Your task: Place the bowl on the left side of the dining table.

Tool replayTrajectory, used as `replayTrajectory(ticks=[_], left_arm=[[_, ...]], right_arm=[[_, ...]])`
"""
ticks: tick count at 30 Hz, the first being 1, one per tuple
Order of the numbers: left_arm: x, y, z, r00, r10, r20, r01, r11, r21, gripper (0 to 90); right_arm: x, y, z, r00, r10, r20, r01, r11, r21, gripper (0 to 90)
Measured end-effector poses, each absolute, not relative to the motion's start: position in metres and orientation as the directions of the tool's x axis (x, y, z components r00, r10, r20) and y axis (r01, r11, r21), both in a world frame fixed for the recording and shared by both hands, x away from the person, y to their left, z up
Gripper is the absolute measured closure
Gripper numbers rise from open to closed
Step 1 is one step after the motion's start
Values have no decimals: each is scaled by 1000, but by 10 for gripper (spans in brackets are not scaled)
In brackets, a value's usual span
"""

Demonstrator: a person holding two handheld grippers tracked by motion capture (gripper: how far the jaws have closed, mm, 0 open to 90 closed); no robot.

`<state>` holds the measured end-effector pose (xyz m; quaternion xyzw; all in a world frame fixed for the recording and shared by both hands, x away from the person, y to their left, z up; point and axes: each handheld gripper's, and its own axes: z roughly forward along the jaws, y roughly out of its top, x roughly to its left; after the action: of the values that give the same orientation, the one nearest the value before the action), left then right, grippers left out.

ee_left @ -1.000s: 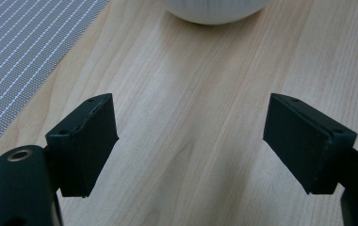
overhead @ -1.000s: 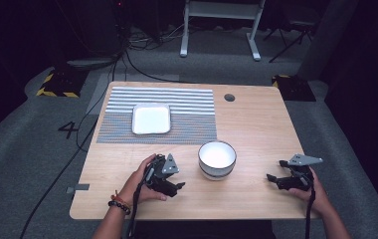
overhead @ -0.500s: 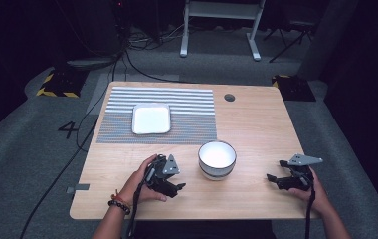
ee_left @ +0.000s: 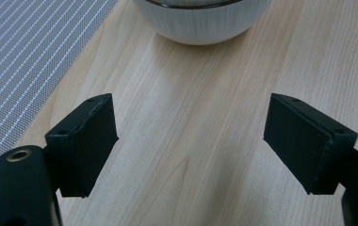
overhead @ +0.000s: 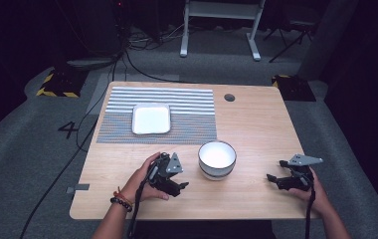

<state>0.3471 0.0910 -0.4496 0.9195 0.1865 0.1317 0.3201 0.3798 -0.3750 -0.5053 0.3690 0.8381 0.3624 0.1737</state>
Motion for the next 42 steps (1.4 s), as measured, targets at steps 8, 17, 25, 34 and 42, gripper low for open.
replayTrajectory(ticks=[8,17,25,34,42], left_arm=[[350,77,-436,902,409,138,224,-717,660,179],[352,61,-421,915,369,165,171,-723,669,180],[354,51,-410,924,337,181,134,-727,673,180],[354,40,-402,937,299,181,105,-735,670,180],[357,30,-397,941,276,195,80,-744,664,178]], right_arm=[[380,-375,-505,-667,745,-25,492,465,736,147],[380,-375,-505,-667,745,-25,492,465,736,147],[380,-375,-505,-667,745,-24,493,465,735,147],[380,-375,-505,-667,745,-24,493,465,736,147],[380,-375,-505,-667,745,-24,493,465,735,147]])
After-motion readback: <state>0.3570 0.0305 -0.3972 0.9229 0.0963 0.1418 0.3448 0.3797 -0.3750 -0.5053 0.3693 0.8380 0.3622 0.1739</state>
